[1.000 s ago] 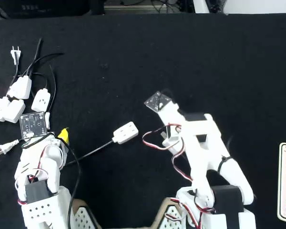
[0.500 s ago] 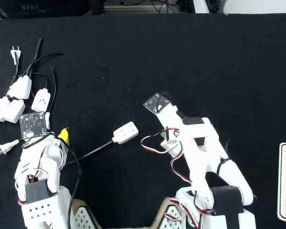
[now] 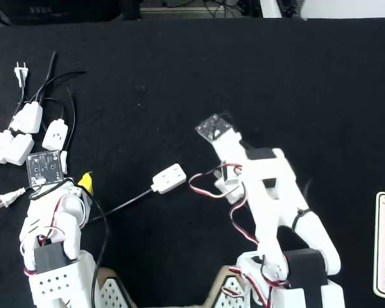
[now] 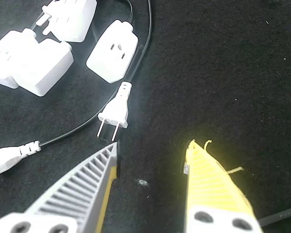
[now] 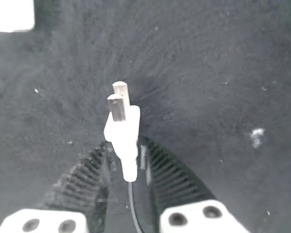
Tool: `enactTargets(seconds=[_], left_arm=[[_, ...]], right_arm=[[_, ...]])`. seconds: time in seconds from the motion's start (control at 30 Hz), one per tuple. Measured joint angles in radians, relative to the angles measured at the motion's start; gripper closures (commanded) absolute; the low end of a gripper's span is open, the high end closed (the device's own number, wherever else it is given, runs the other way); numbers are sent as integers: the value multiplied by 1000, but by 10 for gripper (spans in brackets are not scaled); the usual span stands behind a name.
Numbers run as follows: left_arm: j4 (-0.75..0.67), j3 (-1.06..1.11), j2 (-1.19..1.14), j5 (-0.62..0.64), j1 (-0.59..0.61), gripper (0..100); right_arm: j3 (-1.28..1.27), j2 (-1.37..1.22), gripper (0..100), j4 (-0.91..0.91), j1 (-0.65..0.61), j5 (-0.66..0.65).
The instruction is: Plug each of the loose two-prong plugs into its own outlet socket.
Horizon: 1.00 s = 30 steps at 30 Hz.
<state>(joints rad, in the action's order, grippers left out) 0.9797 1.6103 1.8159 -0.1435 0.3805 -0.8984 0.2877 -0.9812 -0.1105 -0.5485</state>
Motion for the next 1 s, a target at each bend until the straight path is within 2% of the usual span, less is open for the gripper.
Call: enactTargets(seconds=[0.47,0.63,0.8,1.0], left_arm=[[0,0,0,0,0,770],[0,0,0,0,0,770],[0,0,0,0,0,770],[0,0,0,0,0,770]], right_arm=[[6,-132,979,58,-37,29],[43,-158,851,48,-40,34],[72,-158,907,6,-43,48],[72,-147,901,0,-43,51]])
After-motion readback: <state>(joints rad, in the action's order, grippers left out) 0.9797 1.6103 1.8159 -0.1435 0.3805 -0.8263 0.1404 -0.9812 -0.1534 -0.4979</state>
